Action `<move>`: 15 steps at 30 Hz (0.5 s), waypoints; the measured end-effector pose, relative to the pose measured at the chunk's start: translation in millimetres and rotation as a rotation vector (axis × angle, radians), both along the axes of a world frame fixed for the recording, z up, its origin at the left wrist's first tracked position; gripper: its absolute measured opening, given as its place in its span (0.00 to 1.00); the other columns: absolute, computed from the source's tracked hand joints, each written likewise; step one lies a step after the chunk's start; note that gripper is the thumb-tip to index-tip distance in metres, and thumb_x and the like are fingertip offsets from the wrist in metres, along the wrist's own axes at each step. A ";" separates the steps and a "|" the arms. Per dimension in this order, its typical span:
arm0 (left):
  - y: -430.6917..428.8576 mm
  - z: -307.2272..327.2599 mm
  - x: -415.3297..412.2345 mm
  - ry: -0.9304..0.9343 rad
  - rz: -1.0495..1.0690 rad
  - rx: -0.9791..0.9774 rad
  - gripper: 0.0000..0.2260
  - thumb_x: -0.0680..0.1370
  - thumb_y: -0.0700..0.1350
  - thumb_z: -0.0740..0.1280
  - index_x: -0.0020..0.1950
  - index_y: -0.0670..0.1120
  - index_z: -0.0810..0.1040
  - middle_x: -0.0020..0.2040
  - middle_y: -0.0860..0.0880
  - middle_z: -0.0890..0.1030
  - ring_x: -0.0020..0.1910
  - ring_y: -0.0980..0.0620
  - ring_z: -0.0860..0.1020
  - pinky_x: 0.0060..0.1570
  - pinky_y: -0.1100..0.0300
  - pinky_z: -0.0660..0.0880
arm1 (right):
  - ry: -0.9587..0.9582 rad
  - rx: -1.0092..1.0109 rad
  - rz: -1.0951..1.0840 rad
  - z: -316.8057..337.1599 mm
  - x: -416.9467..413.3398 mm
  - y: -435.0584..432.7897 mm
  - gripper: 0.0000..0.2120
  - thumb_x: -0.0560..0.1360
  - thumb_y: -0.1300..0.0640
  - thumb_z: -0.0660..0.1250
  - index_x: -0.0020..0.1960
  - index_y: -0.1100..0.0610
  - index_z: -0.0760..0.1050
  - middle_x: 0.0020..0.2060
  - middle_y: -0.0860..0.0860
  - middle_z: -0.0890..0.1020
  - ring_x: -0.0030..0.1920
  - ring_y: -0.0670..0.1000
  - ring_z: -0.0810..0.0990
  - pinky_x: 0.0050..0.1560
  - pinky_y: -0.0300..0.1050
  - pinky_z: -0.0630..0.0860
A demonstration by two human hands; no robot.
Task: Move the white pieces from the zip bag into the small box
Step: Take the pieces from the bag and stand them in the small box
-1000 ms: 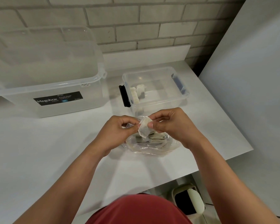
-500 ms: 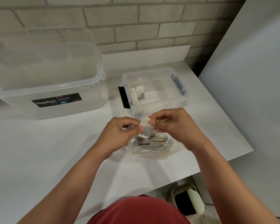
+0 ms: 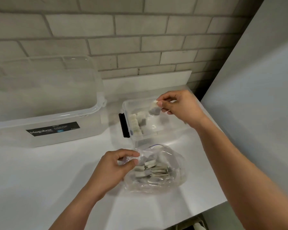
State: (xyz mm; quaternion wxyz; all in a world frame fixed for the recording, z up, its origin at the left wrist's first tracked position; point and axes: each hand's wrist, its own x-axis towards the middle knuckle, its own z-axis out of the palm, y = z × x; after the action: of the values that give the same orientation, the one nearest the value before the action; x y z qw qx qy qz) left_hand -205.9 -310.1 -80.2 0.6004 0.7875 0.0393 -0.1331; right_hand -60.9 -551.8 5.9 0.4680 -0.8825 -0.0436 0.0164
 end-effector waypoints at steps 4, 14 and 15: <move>1.3 -0.6 4.3 0.001 0.006 0.031 0.09 0.77 0.46 0.74 0.47 0.62 0.87 0.52 0.64 0.85 0.51 0.62 0.80 0.32 0.63 0.77 | 0.119 -0.251 0.141 -39.9 57.9 14.9 0.04 0.74 0.61 0.76 0.47 0.54 0.88 0.33 0.49 0.86 0.32 0.45 0.82 0.43 0.41 0.80; 3.3 -4.8 11.8 0.046 0.019 0.086 0.08 0.77 0.50 0.74 0.51 0.64 0.85 0.55 0.63 0.85 0.49 0.47 0.83 0.40 0.59 0.79 | 0.314 -0.379 0.268 -88.9 92.9 39.9 0.05 0.73 0.66 0.76 0.47 0.59 0.87 0.38 0.54 0.88 0.41 0.53 0.89 0.47 0.44 0.86; 3.7 -4.6 12.2 0.049 0.026 0.089 0.08 0.77 0.50 0.74 0.52 0.64 0.85 0.55 0.62 0.85 0.48 0.45 0.83 0.39 0.59 0.79 | 0.296 -0.394 0.263 -90.9 93.0 40.9 0.05 0.73 0.67 0.76 0.45 0.58 0.87 0.36 0.53 0.87 0.38 0.51 0.88 0.46 0.43 0.86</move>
State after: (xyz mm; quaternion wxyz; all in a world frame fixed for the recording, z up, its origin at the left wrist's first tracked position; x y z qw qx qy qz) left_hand -193.7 -306.4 -84.8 0.5654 0.8093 0.0702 -0.1429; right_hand 32.1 -510.9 -85.0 0.2826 -0.9312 -0.0849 0.2141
